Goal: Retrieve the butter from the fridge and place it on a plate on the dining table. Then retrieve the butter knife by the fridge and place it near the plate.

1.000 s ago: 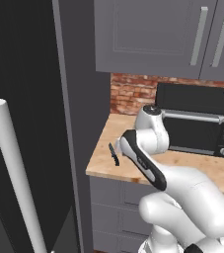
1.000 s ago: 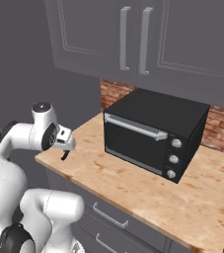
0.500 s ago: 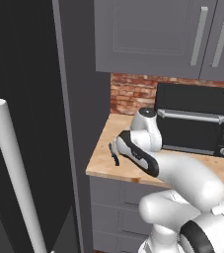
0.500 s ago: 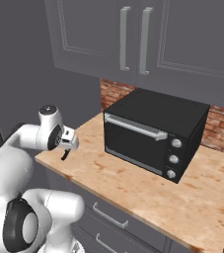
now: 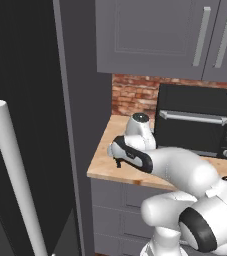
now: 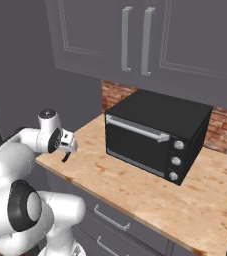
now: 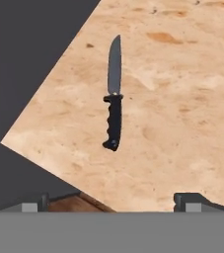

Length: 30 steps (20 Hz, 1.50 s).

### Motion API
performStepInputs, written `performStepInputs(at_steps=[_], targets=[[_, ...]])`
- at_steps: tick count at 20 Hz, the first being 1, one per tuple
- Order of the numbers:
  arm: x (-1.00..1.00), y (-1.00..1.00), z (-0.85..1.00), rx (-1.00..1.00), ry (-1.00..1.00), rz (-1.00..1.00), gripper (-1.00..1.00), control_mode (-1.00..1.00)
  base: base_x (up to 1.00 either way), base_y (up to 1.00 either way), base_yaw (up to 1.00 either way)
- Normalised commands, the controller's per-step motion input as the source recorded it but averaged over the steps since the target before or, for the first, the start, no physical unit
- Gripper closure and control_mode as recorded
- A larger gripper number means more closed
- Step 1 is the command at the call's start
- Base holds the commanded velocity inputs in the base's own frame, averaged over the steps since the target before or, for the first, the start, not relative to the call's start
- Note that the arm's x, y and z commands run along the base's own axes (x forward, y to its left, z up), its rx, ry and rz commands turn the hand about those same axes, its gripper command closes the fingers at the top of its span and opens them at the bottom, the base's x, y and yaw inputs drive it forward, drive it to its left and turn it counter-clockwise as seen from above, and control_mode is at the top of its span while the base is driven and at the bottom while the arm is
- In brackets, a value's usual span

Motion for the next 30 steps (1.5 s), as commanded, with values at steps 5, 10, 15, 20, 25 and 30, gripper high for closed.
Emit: performStepInputs(at_steps=[5,10,15,20,25,30], targets=[[0.33,0.07,-0.23,-0.01,0.0,0.0,-1.0,-1.0,0.0,0.0,0.0],[0.27,0.0,-0.18,-0.03,0.0,0.0,-1.0,-1.0,0.0,0.0,0.0],[0.03,0.0,-0.13,-0.03,0.01,0.0,-1.0,-1.0,0.0,0.0,0.0],[0.03,0.0,-0.2,0.0,0.0,0.0,-1.0,-1.0,0.0,0.0,0.0],[0.11,0.0,-0.29,0.0,0.0,0.0,-1.0,-1.0,0.0,0.0,0.0],[0.17,0.0,-0.19,0.0,0.0,0.0,-1.0,-1.0,0.0,0.0,0.0]])
